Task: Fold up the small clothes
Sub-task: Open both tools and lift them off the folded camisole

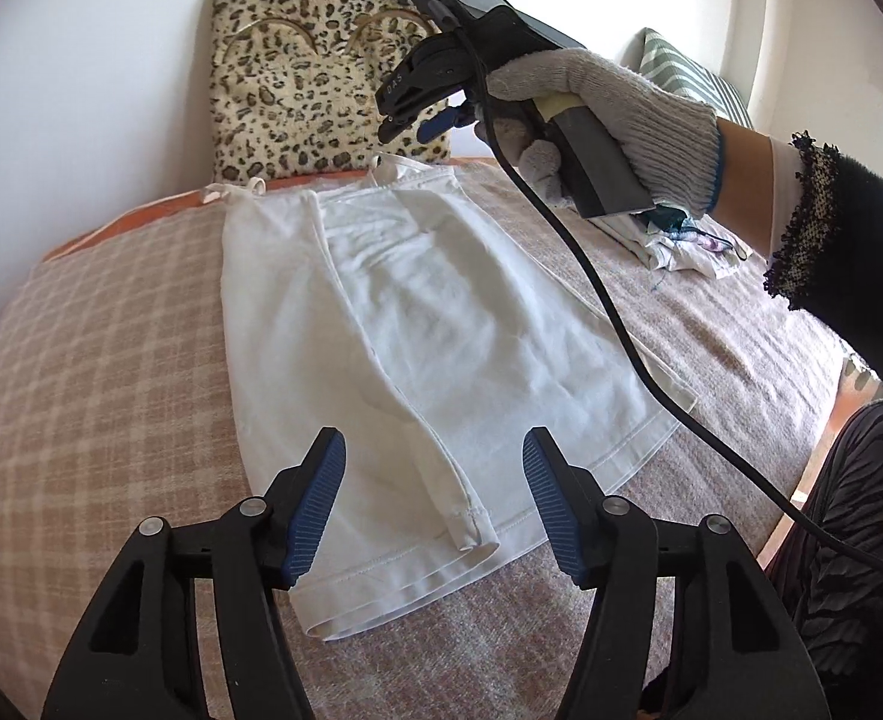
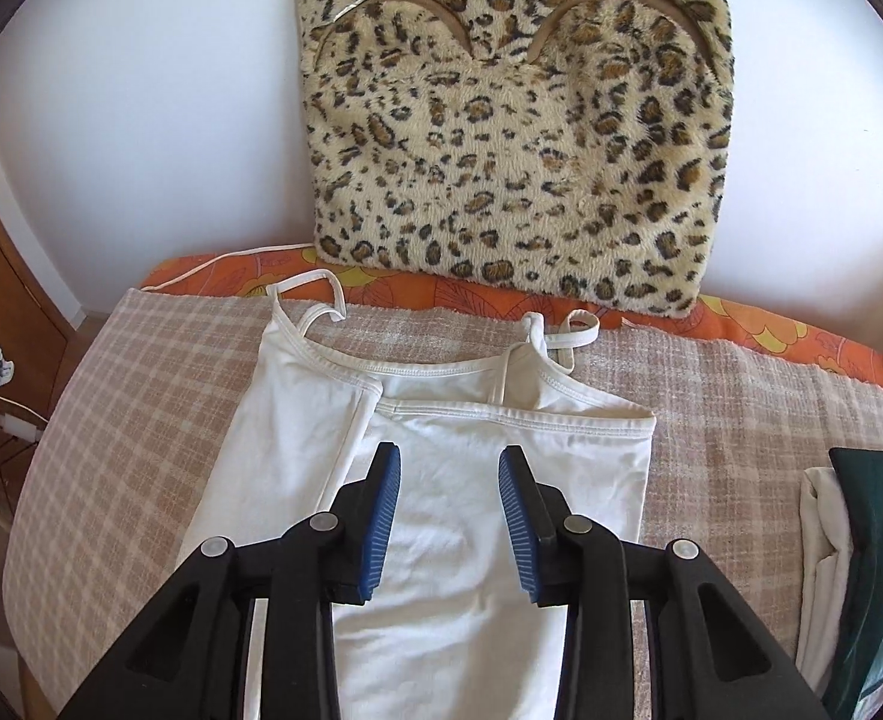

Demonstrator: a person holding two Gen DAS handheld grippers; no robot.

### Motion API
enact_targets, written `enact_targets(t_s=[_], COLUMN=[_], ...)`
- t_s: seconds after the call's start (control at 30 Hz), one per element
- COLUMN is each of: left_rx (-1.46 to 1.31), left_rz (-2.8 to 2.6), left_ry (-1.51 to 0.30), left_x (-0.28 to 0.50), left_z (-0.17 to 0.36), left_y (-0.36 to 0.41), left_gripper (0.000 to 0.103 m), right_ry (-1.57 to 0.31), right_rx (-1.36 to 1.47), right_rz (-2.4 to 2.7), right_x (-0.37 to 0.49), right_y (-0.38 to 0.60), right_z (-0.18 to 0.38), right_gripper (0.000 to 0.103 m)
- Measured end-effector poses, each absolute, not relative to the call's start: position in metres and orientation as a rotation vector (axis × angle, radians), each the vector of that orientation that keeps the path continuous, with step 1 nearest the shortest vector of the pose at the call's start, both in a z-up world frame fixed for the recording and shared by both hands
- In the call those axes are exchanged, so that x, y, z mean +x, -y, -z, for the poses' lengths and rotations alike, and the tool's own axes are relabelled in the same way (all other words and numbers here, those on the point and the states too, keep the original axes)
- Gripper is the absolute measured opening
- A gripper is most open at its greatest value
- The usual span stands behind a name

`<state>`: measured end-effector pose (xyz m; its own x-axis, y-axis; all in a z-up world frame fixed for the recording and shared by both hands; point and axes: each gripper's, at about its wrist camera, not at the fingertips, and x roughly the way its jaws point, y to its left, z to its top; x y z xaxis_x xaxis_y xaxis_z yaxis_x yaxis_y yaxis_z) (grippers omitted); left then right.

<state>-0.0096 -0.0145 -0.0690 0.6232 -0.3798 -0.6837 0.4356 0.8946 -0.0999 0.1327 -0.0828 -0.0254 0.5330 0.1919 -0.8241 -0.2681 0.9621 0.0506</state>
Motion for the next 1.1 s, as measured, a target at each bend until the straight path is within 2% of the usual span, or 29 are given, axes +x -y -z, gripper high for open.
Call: enact_targets(t_s=[0.13, 0.67, 0.93, 1.1], left_rx=[0.097, 0.128, 0.111, 0.159], left_rz=[0.461, 0.545, 0.620, 0.665], left_ry=[-0.744, -0.719, -0.773, -0.771], left_x=[-0.010, -0.014, -0.013, -0.018], left_z=[0.066, 0.069, 0.079, 0.081], left_y=[0.023, 0.075, 0.099, 0.124], left_gripper=[0.071, 0.071, 0.071, 0.065], right_ry=[-0.943, -0.845, -0.822, -0.820], right_rx=[-0.038, 0.048, 0.085, 0.113], right_rz=[-0.275, -0.265, -0.241, -0.227], right_x=[0.105, 0.023, 0.015, 0.020], right_y=[0.109, 0.190, 0.226, 0.246], right_z=[0.014, 0.000, 0.009, 0.012], right_gripper=[0.047, 0.065, 0.066, 0.066])
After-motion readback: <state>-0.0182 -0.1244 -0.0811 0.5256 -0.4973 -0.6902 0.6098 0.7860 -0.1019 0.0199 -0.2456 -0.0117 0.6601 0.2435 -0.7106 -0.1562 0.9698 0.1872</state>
